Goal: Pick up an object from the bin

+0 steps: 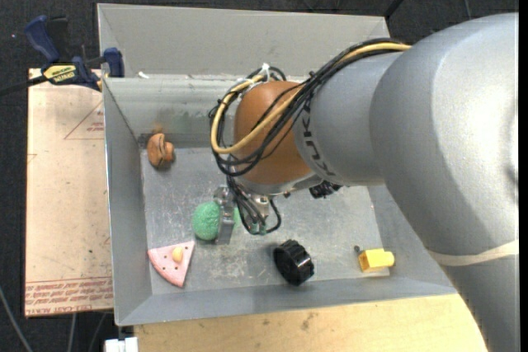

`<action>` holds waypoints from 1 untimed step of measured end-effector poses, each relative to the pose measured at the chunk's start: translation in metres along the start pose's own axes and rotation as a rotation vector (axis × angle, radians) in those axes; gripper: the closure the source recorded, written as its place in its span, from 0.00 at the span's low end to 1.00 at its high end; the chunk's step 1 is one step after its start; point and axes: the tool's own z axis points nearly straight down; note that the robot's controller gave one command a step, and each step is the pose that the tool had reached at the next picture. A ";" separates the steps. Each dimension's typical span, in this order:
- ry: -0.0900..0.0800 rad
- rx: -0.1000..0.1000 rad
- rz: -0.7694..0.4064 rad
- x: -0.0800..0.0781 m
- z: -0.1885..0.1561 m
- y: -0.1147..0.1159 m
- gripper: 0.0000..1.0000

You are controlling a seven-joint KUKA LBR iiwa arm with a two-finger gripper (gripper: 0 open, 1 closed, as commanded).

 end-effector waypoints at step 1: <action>0.004 0.001 0.000 0.001 -0.003 0.000 1.00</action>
Offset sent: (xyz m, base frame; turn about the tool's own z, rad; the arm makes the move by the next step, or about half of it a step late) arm 0.0000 -0.0002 0.0440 0.0000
